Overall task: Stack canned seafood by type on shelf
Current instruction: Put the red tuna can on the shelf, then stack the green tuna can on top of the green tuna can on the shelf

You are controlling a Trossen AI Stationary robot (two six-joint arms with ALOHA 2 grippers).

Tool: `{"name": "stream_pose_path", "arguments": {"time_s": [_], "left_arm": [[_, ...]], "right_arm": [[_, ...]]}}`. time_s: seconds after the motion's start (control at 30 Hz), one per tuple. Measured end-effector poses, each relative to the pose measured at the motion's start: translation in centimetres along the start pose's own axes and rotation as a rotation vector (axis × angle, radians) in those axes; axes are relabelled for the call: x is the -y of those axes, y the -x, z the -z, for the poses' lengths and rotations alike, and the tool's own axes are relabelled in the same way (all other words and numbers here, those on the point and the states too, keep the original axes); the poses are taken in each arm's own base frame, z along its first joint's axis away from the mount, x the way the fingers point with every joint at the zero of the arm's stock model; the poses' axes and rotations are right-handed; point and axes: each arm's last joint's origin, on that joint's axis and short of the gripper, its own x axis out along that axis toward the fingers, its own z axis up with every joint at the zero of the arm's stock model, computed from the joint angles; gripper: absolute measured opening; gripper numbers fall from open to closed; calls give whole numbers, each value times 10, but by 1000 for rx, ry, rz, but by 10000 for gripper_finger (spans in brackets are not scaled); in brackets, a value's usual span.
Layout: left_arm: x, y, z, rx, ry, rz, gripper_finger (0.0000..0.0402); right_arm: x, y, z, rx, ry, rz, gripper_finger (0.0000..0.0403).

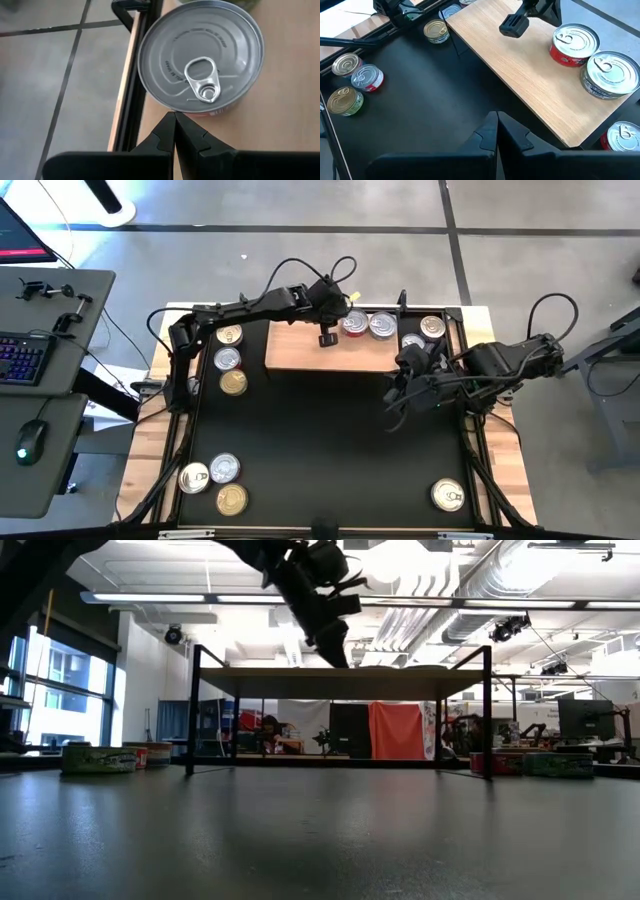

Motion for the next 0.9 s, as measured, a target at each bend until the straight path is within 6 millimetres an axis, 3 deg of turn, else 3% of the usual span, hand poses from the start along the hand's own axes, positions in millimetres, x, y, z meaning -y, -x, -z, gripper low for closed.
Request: {"name": "stream_pose_path", "arguments": {"time_s": [0.23, 0.53, 0.7, 0.9], "left_arm": [[12, 4, -3, -24, -62, -10, 0], [5, 42, 4, -104, -35, -11, 0], [1, 78, 7, -90, 77, 27, 0], [7, 126, 2, 28, 189, 166, 0]], "right_arm": [[0, 0, 0, -1, 42, -1, 0], [4, -3, -2, -10, 67, 24, 0], [32, -12, -5, -122, -25, 210, 0], [67, -31, -11, -215, -37, 277, 0]]}}
